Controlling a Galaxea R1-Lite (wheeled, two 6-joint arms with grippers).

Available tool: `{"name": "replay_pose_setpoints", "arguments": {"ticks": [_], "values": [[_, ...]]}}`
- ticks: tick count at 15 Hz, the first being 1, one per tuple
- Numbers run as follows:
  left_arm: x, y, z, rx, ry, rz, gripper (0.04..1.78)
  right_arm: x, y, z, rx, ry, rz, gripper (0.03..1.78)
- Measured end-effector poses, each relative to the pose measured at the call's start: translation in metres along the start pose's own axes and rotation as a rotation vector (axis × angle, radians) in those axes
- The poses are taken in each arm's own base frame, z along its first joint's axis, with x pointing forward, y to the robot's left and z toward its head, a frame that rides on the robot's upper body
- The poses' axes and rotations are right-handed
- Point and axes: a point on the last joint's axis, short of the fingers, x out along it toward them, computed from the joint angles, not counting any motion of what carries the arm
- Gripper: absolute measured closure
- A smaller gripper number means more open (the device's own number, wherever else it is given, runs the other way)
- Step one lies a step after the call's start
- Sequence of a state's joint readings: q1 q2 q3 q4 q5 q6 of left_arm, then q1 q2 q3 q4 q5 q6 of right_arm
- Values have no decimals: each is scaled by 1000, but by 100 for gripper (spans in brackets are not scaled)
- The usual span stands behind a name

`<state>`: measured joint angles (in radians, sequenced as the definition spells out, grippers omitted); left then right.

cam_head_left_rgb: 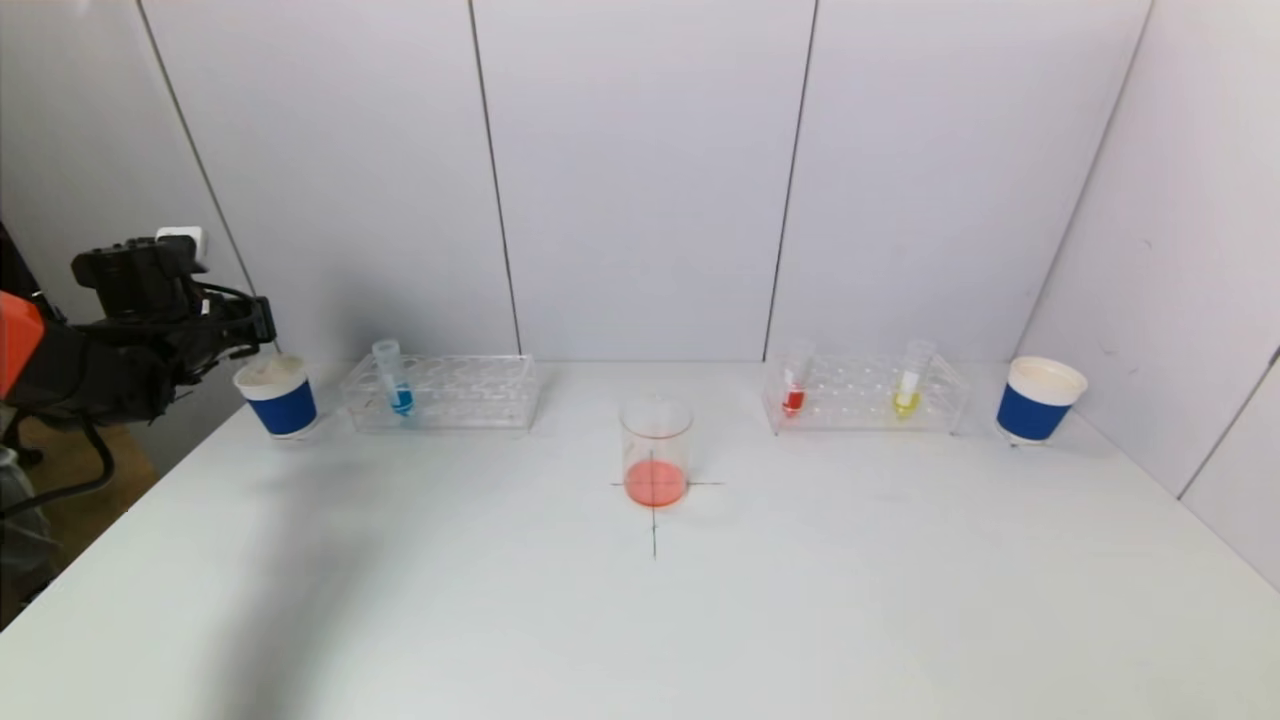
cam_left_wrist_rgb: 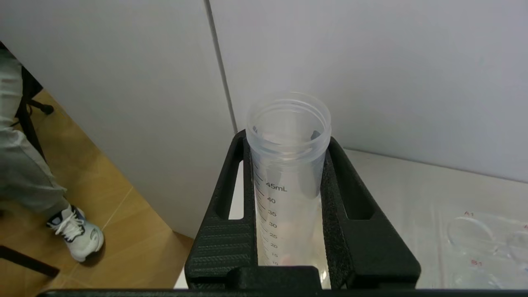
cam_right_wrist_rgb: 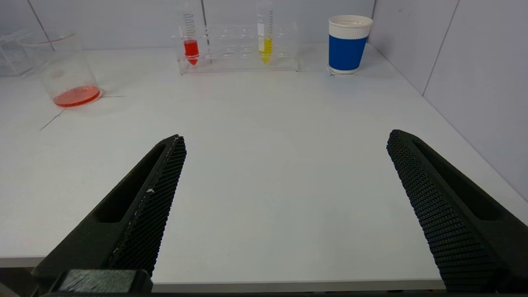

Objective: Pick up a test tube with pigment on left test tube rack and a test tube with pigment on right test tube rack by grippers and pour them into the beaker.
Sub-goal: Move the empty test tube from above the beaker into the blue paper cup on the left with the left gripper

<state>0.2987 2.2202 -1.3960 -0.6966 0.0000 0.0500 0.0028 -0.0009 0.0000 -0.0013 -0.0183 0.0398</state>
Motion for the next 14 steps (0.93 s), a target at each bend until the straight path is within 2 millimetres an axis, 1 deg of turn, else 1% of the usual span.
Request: {"name": "replay_pose_setpoints", "arguments": {"ticks": [9,14], "values": [[-4,-2,-27,21,7,-8,136,0,0,0,0,0,0,4],[-5,-3,-32,25,19,-11,136,0,0,0,0,0,0,4]]}}
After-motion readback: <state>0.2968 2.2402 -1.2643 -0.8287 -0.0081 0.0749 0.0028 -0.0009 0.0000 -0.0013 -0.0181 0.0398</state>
